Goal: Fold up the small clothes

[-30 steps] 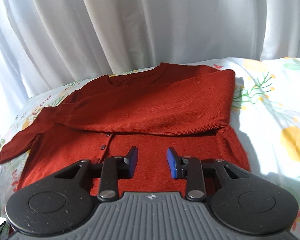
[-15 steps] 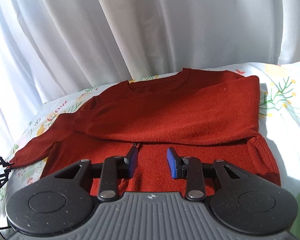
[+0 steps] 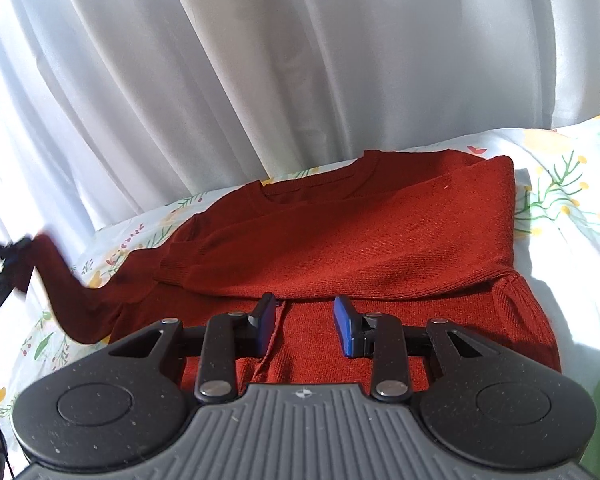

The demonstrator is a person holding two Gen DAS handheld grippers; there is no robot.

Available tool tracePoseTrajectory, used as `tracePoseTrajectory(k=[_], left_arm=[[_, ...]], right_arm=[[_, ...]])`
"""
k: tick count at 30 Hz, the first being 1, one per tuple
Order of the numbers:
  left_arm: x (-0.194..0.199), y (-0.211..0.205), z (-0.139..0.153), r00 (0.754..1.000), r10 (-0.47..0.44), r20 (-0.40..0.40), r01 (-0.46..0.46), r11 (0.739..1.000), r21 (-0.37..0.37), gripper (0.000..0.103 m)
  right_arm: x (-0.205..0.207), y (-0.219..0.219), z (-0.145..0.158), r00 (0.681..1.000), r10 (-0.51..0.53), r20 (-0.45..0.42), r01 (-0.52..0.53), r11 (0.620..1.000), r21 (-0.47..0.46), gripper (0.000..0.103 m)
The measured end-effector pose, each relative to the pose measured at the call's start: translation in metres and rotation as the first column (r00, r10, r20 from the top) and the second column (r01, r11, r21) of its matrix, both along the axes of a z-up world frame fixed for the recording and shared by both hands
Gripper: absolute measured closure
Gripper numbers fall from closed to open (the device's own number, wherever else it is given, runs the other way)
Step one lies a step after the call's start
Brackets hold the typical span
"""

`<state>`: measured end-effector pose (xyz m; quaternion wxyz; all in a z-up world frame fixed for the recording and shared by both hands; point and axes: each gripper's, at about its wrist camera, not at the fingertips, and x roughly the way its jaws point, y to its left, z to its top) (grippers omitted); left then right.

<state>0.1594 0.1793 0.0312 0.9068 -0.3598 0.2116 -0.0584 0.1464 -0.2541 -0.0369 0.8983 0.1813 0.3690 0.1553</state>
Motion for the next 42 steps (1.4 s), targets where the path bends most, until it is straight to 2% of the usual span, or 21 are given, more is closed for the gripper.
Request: tracePoseTrajectory(k=[1, 3, 5, 8, 12, 15, 18, 20, 26, 27, 28, 29, 32, 35, 37, 39, 42], left_arm=[[0.009, -0.019, -0.006, 0.998, -0.051, -0.028, 0.052, 0.999, 0.007, 0.091], [0.022, -0.045, -0.026, 0.987, -0.104, -0.122, 0.105, 0.995, -0.002, 0.068], [0.024, -0.057, -0.049, 0.967, -0.127, -0.22, 0.119, 0.992, -0.048, 0.053], [0.014, -0.055, -0.072, 0.95, -0.073, -0.305, 0.049, 0.995, -0.084, 0.039], [0.003, -0.027, -0.08, 0.936, 0.03, -0.352, -0.067, 0.993, -0.096, 0.025], [-0.004, -0.013, -0.078, 0.933, 0.071, -0.354, -0.109, 0.99, -0.088, 0.025], [-0.008, -0.008, -0.075, 0.931, 0.094, -0.352, -0.127, 0.989, -0.071, 0.024], [-0.011, -0.004, -0.076, 0.929, 0.102, -0.356, -0.135, 0.989, -0.068, 0.024], [-0.009, -0.002, -0.085, 0.921, 0.105, -0.376, -0.136, 0.989, -0.057, 0.024], [-0.007, -0.002, -0.086, 0.921, 0.105, -0.376, -0.134, 0.99, -0.051, 0.024], [-0.006, -0.003, -0.085, 0.921, 0.104, -0.375, -0.129, 0.991, -0.043, 0.024], [-0.004, -0.004, -0.084, 0.923, 0.101, -0.37, -0.122, 0.992, -0.034, 0.024], [0.001, -0.007, -0.08, 0.931, 0.096, -0.353, -0.101, 0.995, 0.003, 0.024], [0.008, -0.012, -0.079, 0.934, 0.08, -0.35, -0.076, 0.997, 0.024, 0.024], [0.014, -0.015, -0.083, 0.931, 0.063, -0.361, -0.057, 0.998, 0.028, 0.024], [0.019, -0.019, -0.085, 0.93, 0.05, -0.365, -0.042, 0.999, 0.029, 0.024], [0.026, -0.026, -0.086, 0.926, 0.041, -0.374, -0.026, 0.999, 0.044, 0.024]], right_arm=[[0.0, -0.001, 0.0, 1.0, 0.004, -0.001, -0.004, 1.0, 0.009, 0.072], [0.001, -0.004, -0.002, 1.0, 0.004, -0.01, -0.004, 1.0, 0.031, 0.072], [0.005, -0.007, -0.005, 1.0, 0.001, -0.028, 0.001, 0.997, 0.071, 0.072], [0.018, -0.012, -0.012, 0.997, 0.009, -0.071, 0.002, 0.988, 0.154, 0.072], [0.05, -0.003, -0.027, 0.988, 0.055, -0.141, -0.017, 0.965, 0.261, 0.072], [0.081, 0.01, -0.04, 0.98, 0.084, -0.182, -0.022, 0.948, 0.316, 0.07], [0.11, 0.021, -0.053, 0.967, 0.1, -0.234, -0.01, 0.934, 0.357, 0.062], [0.121, 0.028, -0.059, 0.965, 0.108, -0.24, -0.016, 0.934, 0.356, 0.055], [0.14, 0.05, -0.063, 0.967, 0.142, -0.211, -0.062, 0.937, 0.344, 0.056], [0.141, 0.055, -0.062, 0.967, 0.149, -0.208, -0.074, 0.941, 0.329, 0.062], [0.141, 0.06, -0.06, 0.969, 0.155, -0.191, -0.091, 0.946, 0.31, 0.089], [0.139, 0.065, -0.056, 0.973, 0.152, -0.174, -0.099, 0.954, 0.282, 0.099], [0.127, 0.068, -0.027, 0.996, 0.075, -0.057, -0.067, 0.989, 0.134, 0.099], [0.12, 0.052, -0.008, 0.998, -0.027, 0.057, 0.028, 0.999, -0.023, 0.099], [0.125, 0.034, -0.009, 0.996, -0.076, 0.046, 0.078, 0.995, -0.063, 0.099], [0.129, 0.019, -0.015, 0.993, -0.117, -0.003, 0.116, 0.992, -0.056, 0.099], [0.127, 0.01, -0.015, 0.993, -0.121, 0.007, 0.121, 0.991, -0.063, 0.099]])
